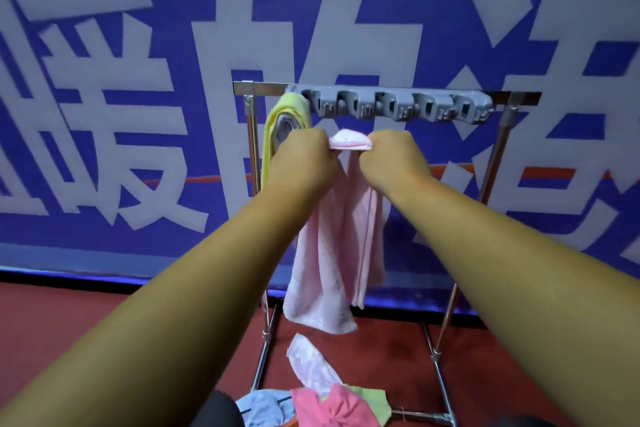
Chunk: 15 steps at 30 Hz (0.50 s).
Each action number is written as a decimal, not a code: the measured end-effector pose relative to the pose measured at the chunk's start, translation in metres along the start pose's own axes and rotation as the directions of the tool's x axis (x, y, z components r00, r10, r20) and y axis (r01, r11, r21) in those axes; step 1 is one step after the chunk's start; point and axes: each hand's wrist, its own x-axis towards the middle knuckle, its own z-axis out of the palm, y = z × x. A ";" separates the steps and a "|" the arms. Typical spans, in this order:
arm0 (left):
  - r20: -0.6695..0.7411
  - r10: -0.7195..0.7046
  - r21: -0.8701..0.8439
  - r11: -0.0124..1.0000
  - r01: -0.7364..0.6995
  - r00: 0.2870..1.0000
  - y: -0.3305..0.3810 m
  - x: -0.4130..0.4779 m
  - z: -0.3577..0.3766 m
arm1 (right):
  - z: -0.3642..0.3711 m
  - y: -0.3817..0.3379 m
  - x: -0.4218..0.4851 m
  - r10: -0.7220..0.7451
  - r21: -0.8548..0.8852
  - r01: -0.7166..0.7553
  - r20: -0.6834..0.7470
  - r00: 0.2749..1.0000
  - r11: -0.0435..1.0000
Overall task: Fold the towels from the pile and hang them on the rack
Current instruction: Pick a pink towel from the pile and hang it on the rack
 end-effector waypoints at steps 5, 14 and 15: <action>-0.075 -0.001 0.089 0.996 0.008 0.997 0.001 0.055 -0.010 | -0.016 -0.014 0.038 -0.051 -0.068 0.048 -0.043 0.998 0.997; 0.092 -0.116 0.146 0.984 0.102 0.989 0.020 0.127 -0.029 | -0.010 -0.024 0.089 -0.071 -0.125 0.053 -0.146 0.987 0.991; 0.104 -0.127 0.150 0.983 0.110 0.986 0.020 0.128 -0.027 | -0.008 -0.024 0.091 -0.076 -0.134 0.057 -0.140 0.987 0.989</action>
